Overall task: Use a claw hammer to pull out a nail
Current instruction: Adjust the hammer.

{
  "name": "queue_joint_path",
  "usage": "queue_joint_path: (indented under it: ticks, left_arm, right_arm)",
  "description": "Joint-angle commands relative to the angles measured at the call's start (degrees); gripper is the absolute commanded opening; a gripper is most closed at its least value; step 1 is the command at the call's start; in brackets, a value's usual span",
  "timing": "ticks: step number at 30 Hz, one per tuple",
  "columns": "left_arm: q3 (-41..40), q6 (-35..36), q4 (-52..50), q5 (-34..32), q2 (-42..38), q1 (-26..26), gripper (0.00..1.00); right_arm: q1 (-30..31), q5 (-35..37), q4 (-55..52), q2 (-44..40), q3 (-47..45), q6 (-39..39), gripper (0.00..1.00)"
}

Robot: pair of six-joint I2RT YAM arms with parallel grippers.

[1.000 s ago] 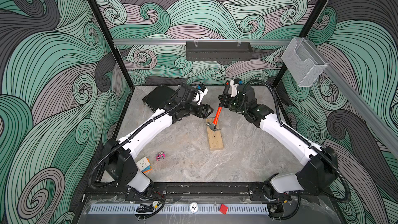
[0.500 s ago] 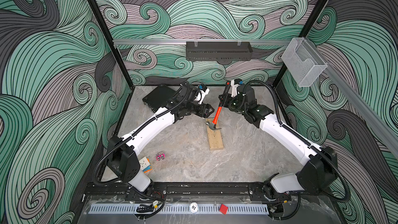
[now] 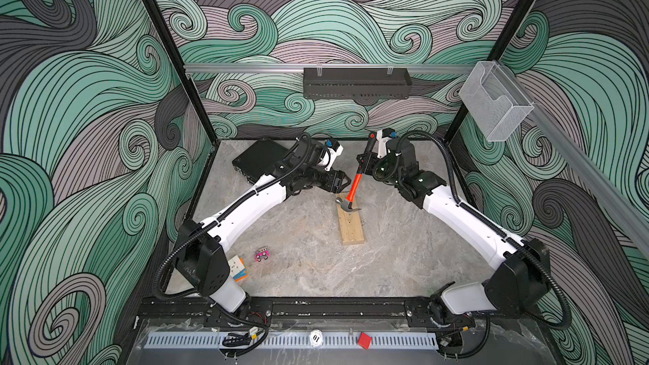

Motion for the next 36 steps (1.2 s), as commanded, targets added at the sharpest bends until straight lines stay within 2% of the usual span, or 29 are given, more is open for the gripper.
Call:
queue_joint_path:
  ticks: [1,15,22,27,36]
  left_arm:
    - [1.44,0.00,-0.35,0.58,0.61,-0.52,0.71]
    - [-1.05,-2.03,1.50,-0.45,0.19,-1.51,0.71]
    - [-3.86,-4.96,4.46,-3.41,-0.26,-2.98,0.71]
    - [-3.43,-5.40,4.01,-4.38,0.84,-3.78,0.71]
    - [-0.08,-4.09,3.23,-4.94,4.71,-4.39,0.68]
  right_arm:
    - [-0.32,0.57,4.96,-1.96,0.40,1.73,0.00]
    - [-0.58,0.76,5.81,-2.27,-0.51,2.98,0.00]
    - [-0.57,4.31,8.99,-3.31,-2.79,6.67,0.00]
    - [-0.56,5.21,10.71,-3.40,-3.41,8.54,0.00]
    - [-0.56,2.01,11.23,-2.68,-2.05,9.27,0.00]
